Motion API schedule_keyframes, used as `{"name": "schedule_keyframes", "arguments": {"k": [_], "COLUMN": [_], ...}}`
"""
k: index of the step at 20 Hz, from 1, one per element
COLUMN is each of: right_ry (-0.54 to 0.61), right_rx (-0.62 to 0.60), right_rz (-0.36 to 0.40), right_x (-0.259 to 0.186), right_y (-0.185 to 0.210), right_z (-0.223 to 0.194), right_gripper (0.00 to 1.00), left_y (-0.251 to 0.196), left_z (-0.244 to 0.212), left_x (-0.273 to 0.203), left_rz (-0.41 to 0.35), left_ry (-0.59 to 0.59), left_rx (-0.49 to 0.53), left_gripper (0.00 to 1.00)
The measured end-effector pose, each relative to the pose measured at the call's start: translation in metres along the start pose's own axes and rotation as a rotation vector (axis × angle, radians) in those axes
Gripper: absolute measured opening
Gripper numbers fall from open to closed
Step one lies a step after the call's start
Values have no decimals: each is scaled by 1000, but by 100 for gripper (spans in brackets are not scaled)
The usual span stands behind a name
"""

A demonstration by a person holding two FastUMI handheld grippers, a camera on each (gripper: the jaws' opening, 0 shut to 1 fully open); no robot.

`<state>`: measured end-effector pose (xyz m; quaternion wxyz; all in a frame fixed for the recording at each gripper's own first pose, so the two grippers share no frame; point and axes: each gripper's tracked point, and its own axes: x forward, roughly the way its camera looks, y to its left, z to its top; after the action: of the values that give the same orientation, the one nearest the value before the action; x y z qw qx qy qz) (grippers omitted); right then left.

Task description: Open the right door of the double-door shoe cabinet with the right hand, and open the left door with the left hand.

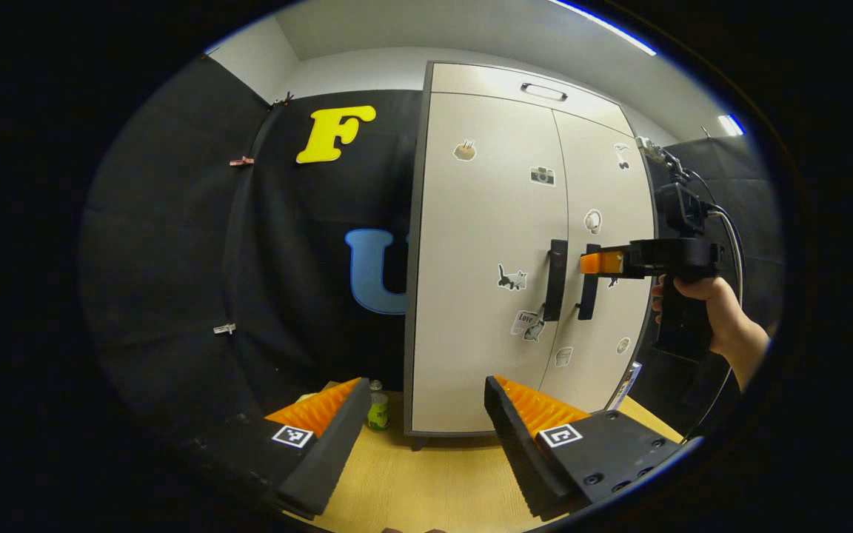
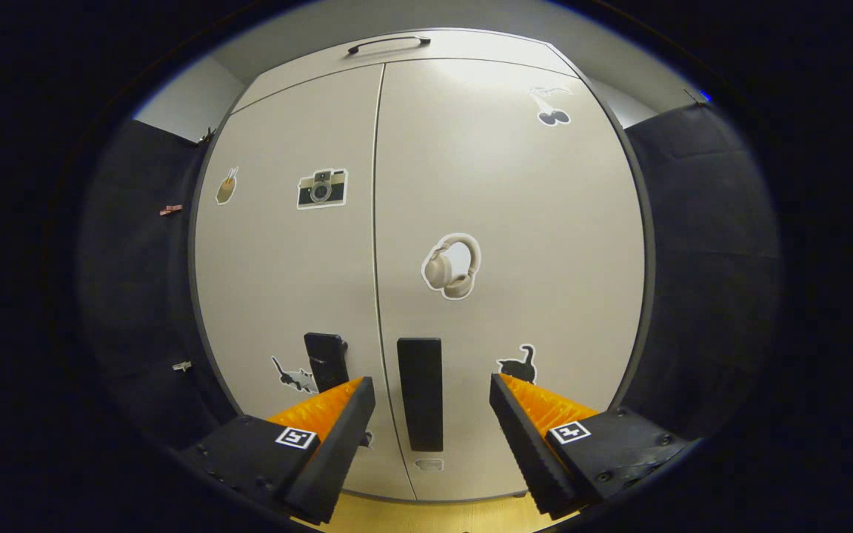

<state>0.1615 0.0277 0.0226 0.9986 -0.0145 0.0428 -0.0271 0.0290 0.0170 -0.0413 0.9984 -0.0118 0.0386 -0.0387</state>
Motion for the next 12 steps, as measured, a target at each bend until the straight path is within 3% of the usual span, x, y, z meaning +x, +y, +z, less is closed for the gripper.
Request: {"name": "schedule_keyframes", "arguments": {"k": [5,7,8,10,11,12], "right_ry": [16,22,25,14,16,16], "right_rx": [-26,-25,-36,-52,-54,-40], "right_rz": [-10,-4,-20,-4,-1,1], "right_x": [25,30,30,29,32,33], "right_y": [1,3,1,6,8,7], "right_z": [-11,-14,-15,-13,-14,-15], "right_gripper": [97,84,69,52,52,37], "left_y": [14,15,15,16,16,15], "left_z": [3,4,3,2,2,0], "left_x": [0,-1,0,0,0,0], "left_rz": [52,61,65,69,69,69], "left_ry": [-5,-10,-10,-8,-6,-4], "left_rx": [-2,-4,-4,-5,-6,-6], "left_gripper": [95,95,95,95,95,95]}}
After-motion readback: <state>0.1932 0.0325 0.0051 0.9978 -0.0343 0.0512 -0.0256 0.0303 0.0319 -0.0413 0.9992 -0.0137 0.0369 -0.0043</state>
